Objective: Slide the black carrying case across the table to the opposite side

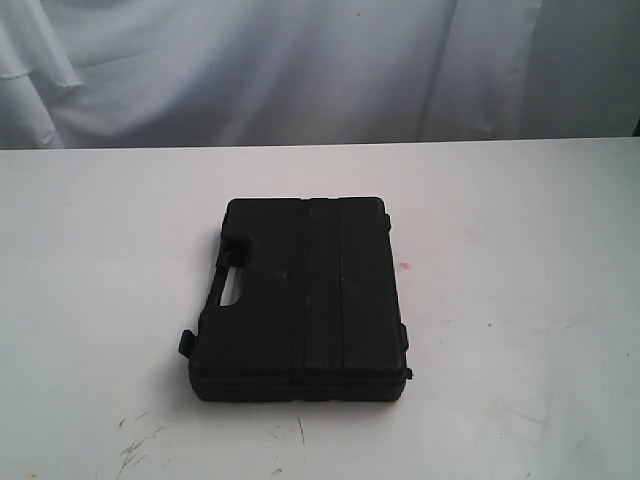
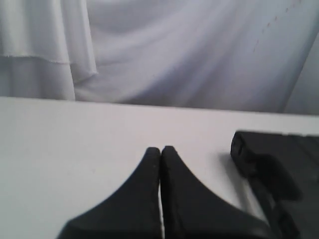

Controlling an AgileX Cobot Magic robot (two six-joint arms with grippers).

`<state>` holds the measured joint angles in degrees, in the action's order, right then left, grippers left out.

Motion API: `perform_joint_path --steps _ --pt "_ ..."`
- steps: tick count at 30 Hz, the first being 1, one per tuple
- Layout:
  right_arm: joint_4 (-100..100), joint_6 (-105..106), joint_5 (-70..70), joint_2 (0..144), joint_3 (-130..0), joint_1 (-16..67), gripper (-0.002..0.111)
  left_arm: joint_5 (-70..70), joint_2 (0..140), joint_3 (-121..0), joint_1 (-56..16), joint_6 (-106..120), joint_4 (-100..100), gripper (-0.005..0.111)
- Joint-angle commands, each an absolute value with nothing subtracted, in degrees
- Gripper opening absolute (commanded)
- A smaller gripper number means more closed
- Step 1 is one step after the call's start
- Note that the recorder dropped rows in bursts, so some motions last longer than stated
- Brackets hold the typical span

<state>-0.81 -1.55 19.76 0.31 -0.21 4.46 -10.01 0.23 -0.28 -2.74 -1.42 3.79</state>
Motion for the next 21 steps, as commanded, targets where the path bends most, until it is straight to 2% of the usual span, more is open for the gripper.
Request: perform_joint_path --steps 1,4,15,21 --pt "-1.1 -2.1 19.8 0.0 0.0 4.5 0.0 3.0 0.0 0.0 -2.6 -1.5 5.6 0.0" --pt "-1.1 -2.1 19.8 0.0 0.0 4.5 0.0 7.8 0.0 0.0 -2.6 -1.5 5.6 0.0" --pt "-1.1 -2.1 19.8 0.0 0.0 4.5 0.0 9.1 0.0 -0.3 -2.6 -7.7 5.6 0.0" --pt "-1.1 -2.1 19.8 0.0 0.0 4.5 0.0 -0.5 5.2 -12.3 -2.6 -7.7 5.6 0.0"
